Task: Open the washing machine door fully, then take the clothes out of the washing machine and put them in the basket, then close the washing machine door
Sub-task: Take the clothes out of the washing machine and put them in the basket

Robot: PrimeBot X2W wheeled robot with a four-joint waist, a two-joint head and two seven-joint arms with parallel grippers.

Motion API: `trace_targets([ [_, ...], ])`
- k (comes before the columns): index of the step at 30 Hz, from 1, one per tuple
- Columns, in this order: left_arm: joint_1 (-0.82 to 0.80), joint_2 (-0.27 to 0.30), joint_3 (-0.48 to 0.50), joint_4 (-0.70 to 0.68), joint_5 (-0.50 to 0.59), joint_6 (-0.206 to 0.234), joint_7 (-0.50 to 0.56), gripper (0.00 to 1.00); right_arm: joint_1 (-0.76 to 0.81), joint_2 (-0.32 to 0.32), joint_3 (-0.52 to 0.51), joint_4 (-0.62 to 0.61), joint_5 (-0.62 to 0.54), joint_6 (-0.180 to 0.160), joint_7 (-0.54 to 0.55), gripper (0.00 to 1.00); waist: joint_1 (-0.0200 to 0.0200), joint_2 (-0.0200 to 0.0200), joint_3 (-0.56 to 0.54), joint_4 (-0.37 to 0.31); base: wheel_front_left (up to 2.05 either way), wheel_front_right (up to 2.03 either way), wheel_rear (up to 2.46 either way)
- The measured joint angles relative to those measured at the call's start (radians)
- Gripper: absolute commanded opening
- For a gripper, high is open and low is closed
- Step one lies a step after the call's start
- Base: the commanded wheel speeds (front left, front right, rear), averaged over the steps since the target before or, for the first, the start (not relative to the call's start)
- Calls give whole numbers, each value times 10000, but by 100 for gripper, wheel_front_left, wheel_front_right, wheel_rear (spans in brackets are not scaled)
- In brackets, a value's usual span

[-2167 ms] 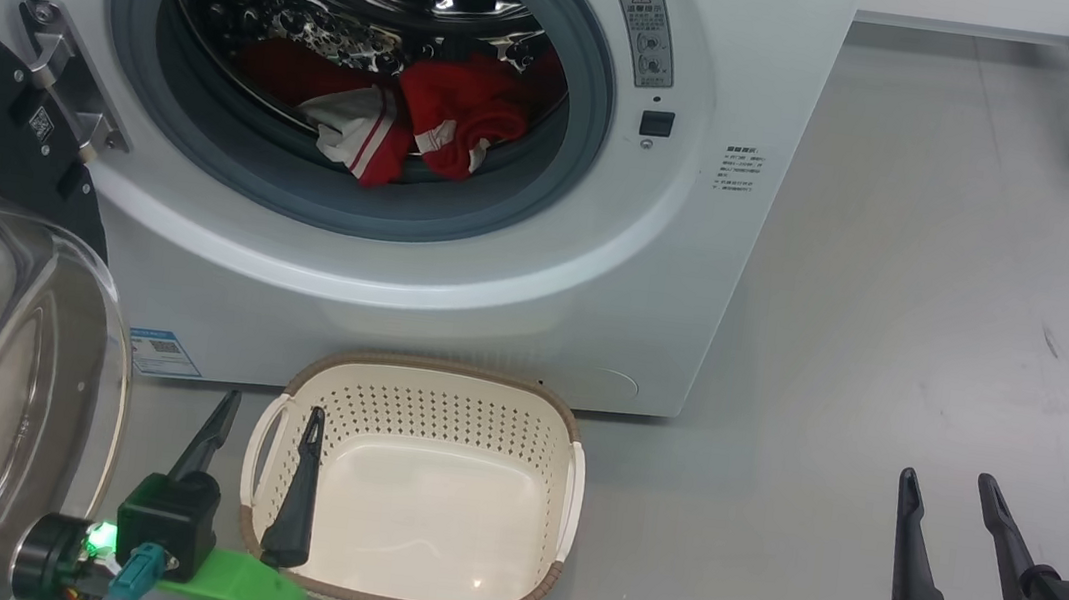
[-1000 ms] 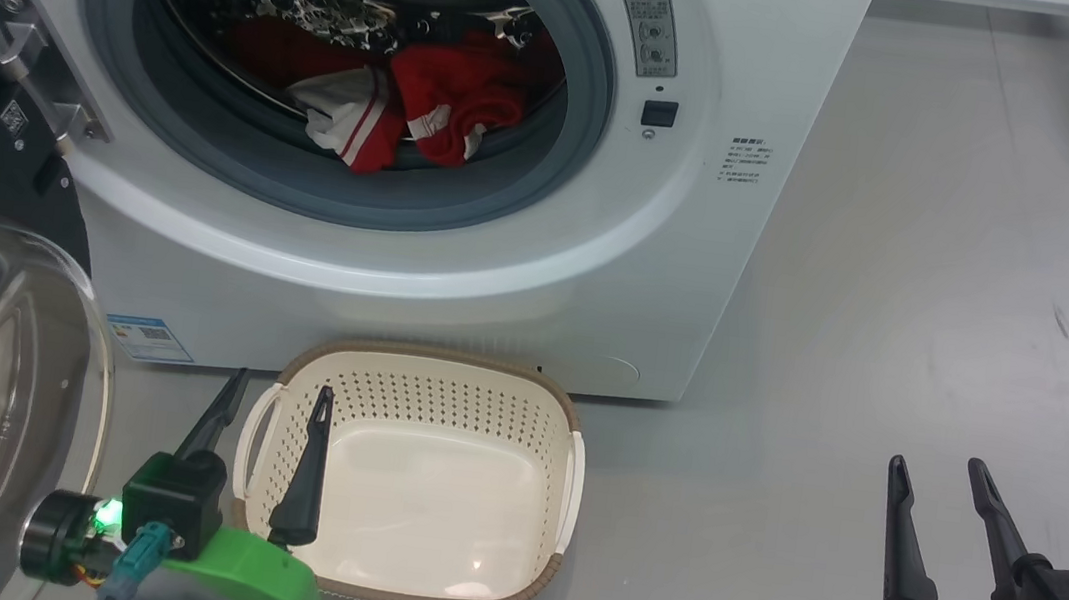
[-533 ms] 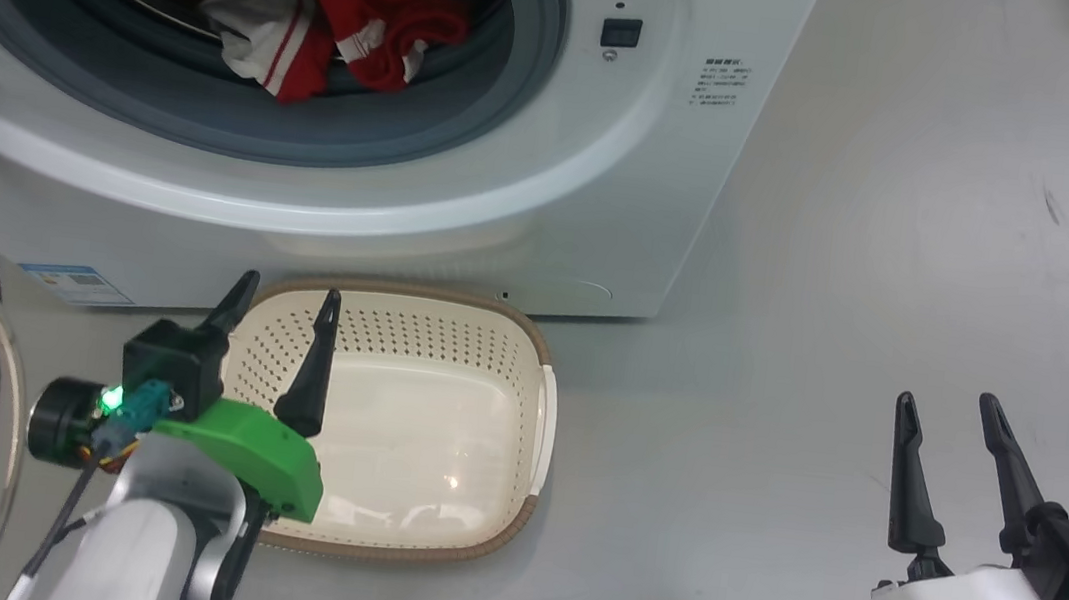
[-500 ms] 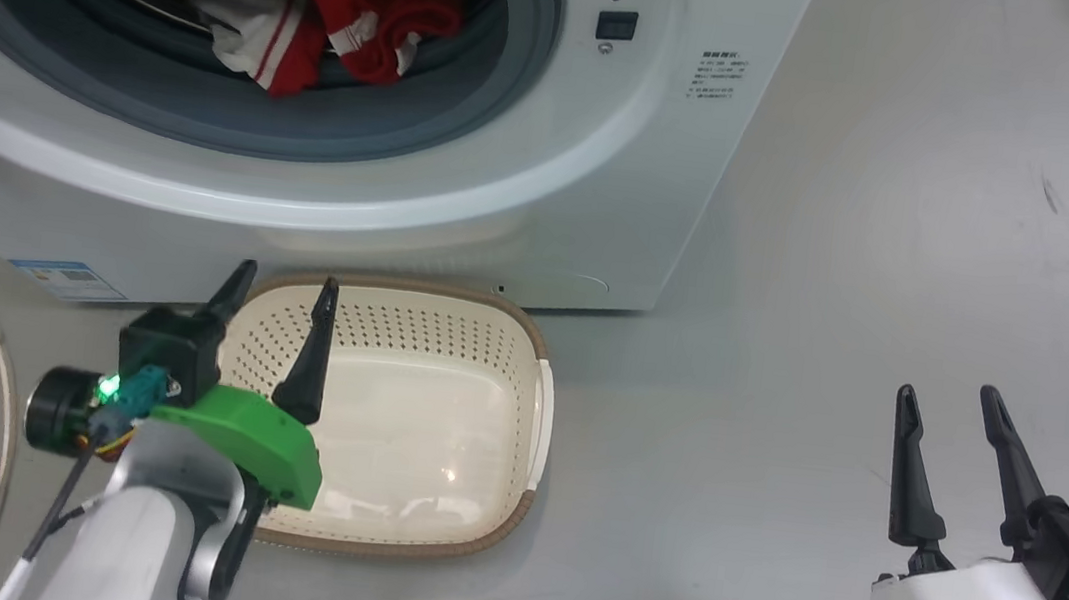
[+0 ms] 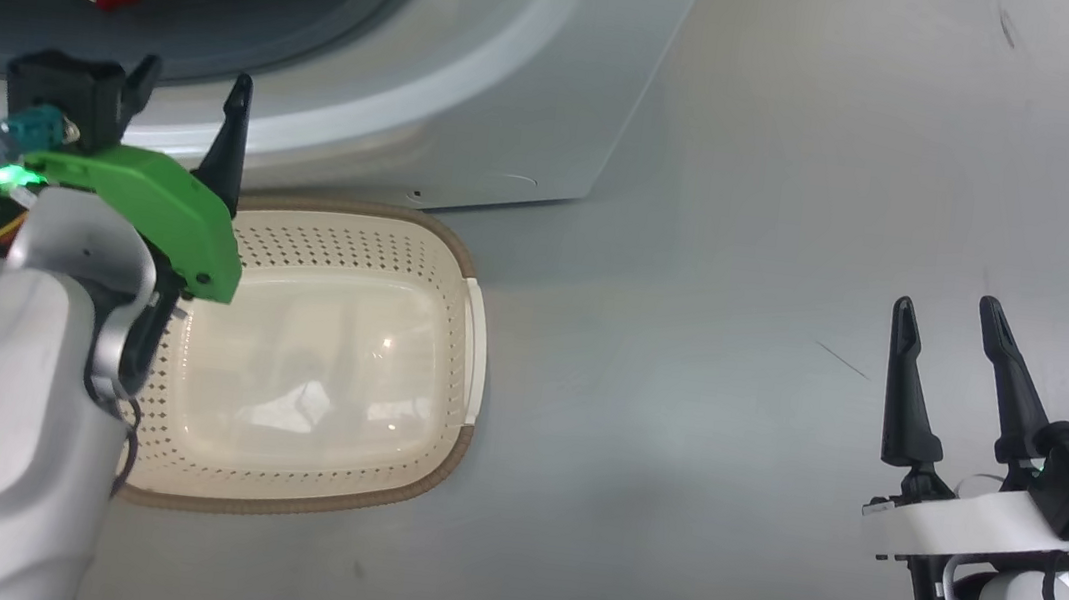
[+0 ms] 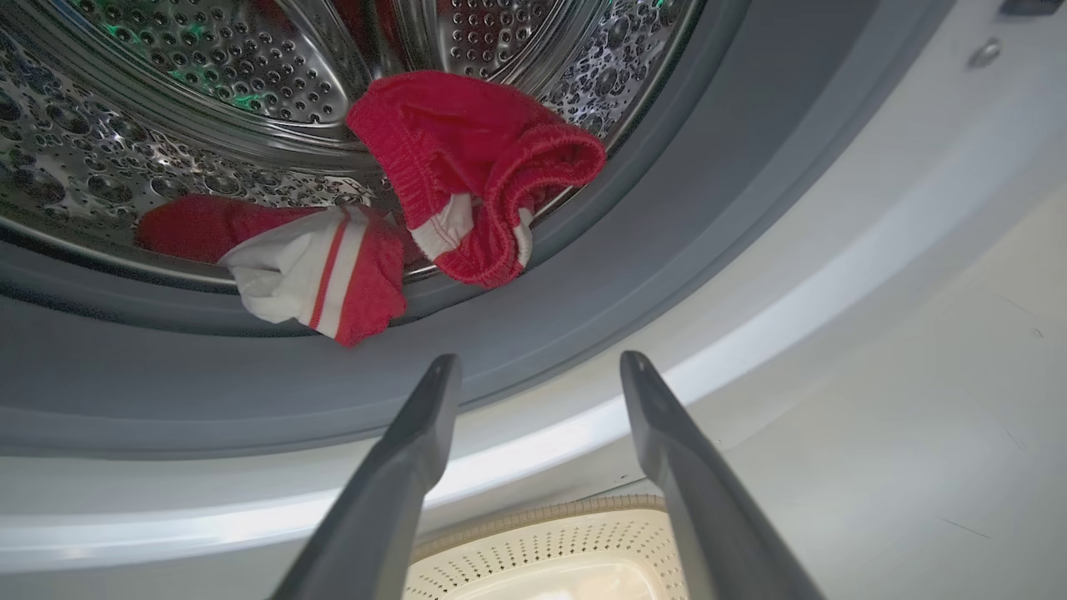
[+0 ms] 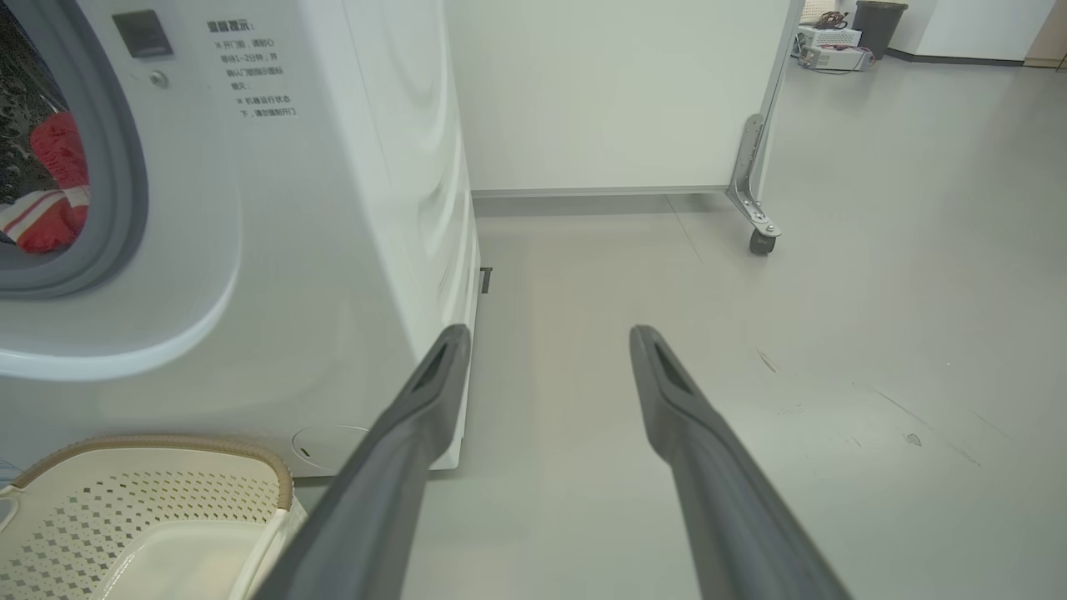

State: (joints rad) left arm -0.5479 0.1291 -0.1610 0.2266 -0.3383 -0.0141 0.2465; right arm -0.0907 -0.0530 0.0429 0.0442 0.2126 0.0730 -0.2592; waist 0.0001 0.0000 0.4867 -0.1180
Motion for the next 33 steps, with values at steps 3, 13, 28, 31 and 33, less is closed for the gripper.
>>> trace_targets([
  [3, -669, 153, 111, 278, -151, -184, 376, 100, -227, 29, 65, 2, 8, 48, -2, 100, 0, 0, 339, -228, 0, 0, 0],
  [13, -2737, 802, 558, 988, -410, -451, 1239, 100, -773, 86, 320, 121, 299, 54, -2, 100, 1, 0, 1194, -937, 0, 0, 0],
  [28, -3683, 1436, 974, 2803, -399, -485, 1751, 100, -995, 128, 568, 410, 723, 65, -2, 100, 0, 0, 1632, -1763, 0, 0, 0],
  [31, -3794, 1429, 999, 3091, -412, -435, 1753, 40, -1071, 128, 591, 420, 786, 38, -2, 100, 0, 0, 1658, -1855, 0, 0, 0],
  [33, -3909, 1417, 972, 3221, -412, -437, 1749, 0, -1072, 128, 562, 422, 788, 25, -2, 100, 0, 0, 1675, -1884, 0, 0, 0],
])
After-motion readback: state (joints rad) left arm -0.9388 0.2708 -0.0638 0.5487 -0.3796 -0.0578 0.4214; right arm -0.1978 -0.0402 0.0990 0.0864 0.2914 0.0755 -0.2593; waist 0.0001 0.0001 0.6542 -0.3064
